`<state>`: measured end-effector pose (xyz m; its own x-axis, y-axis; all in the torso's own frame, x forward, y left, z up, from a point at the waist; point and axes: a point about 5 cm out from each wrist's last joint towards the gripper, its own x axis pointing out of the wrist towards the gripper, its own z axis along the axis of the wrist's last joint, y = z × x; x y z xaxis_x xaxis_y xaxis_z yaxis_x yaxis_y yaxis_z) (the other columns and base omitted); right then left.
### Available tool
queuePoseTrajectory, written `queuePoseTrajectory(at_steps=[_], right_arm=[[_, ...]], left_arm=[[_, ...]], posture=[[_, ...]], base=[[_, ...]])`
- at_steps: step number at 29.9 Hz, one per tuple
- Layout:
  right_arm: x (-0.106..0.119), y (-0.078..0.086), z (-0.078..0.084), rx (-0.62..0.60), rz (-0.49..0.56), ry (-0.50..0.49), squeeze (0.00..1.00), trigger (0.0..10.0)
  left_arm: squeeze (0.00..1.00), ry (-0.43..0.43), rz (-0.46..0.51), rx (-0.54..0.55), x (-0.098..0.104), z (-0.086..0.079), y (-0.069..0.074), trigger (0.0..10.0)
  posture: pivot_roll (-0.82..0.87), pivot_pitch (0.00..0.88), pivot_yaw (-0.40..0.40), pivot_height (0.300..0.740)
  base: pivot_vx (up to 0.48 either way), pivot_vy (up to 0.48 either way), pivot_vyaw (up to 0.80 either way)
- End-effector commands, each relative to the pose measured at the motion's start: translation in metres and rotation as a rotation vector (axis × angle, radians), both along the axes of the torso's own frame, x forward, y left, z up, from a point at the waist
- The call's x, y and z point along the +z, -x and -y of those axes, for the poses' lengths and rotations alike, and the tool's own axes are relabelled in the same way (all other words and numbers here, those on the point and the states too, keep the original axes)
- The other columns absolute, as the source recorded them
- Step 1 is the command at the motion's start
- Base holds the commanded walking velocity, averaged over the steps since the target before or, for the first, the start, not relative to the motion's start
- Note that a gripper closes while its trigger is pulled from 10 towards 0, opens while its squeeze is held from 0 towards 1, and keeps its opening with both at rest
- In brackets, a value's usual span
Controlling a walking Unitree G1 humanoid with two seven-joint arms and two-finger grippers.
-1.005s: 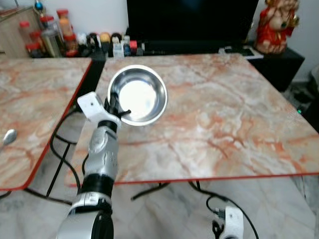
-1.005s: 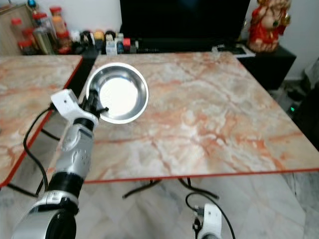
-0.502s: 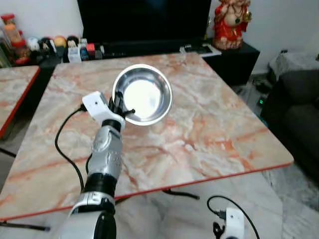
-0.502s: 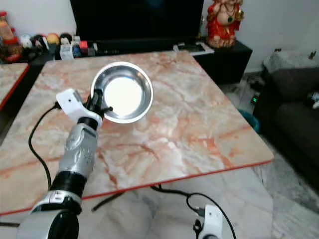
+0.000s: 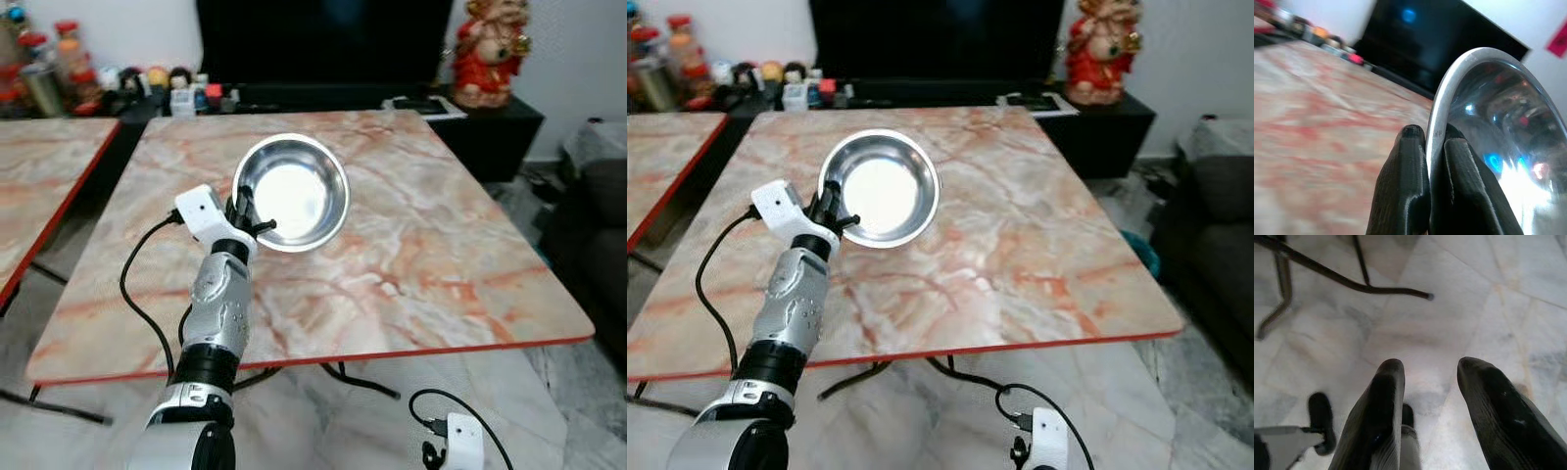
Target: Setting the table
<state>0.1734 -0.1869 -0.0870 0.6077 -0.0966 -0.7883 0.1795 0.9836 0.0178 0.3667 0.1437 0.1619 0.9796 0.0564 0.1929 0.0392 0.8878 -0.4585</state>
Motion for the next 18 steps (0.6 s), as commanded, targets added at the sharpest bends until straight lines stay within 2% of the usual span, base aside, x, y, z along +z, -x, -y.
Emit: queuePoseTrajectory(at_steps=[1, 10, 18], right_arm=[[0.0011, -0.0002, 0.0058, -0.017, 0.009, 0.007, 0.0, 10.0], [0.0004, 0.0009, 0.0052, -0.001, 0.001, 0.015, 0.0, 10.0], [0.0, 0.0015, 0.0048, -0.005, -0.001, 0.01, 0.0, 10.0]], left_arm=[[0.0, 0.003, 0.031, -0.031, 0.0097, 0.0115, -0.002, 10.0], [0.0, 0.001, 0.031, -0.039, 0.0103, 0.0131, -0.0023, 10.0], [0.0, -0.002, -0.011, -0.011, 0.0056, 0.007, -0.0038, 10.0]], posture=[[0.04, 0.0, -0.026, 0.736], [0.04, 0.0, -0.025, 0.736], [0.04, 0.0, -0.025, 0.736]], base=[[0.0, -0.472, 0.0], [0.0, -0.468, 0.0], [0.0, 0.0, 0.0]])
